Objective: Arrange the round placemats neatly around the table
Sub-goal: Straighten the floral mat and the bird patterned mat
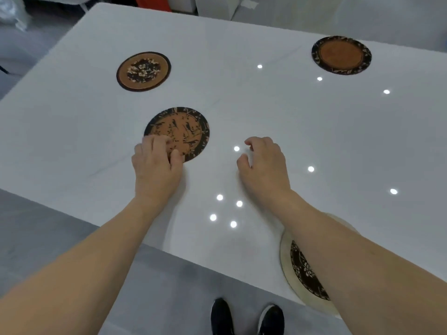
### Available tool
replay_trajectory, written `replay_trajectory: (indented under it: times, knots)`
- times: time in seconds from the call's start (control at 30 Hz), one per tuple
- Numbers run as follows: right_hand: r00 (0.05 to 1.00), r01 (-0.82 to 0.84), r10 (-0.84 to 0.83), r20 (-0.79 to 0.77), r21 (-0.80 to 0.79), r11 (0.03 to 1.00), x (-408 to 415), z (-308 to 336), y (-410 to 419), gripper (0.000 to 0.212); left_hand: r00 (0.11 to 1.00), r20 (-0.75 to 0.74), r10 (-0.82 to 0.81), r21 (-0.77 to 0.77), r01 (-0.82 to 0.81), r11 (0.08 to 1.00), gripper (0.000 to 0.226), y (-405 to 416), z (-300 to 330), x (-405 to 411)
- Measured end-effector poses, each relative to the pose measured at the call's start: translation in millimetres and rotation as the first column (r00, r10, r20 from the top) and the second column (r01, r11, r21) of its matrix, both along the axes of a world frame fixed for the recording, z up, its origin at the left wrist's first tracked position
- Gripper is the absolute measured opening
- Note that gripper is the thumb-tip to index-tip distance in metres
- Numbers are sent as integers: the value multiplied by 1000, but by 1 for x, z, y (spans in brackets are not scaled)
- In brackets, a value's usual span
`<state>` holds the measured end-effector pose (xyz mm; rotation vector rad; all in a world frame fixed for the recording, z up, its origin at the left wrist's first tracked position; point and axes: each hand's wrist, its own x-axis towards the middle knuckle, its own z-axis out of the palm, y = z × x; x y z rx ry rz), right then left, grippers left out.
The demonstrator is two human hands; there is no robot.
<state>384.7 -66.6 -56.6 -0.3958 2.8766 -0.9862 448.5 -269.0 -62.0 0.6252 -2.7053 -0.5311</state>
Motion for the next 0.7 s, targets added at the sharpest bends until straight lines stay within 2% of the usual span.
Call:
replay_trajectory:
  times: [0.17,0.3,0.43,0.7]
  knots:
    - [999,37,-38,5,93,995,-30,-9,-69,50,985,112,133,-71,-126,989,42,-52,3,-31]
    - [996,89,-89,-8,131,987,-49,-17,-116,42,971,212,112,-87,-95,992,46,-83,-10,-46]
    - [989,133,-120,-85,166,977,-49,-24,-132,41,990,137,19,-96,-6,995,37,-86,-24,-40]
    - [988,152,-147,-40,198,968,-51,-22,-137,36,989,147,-13,20,11,1000,31,-92,-16,-41]
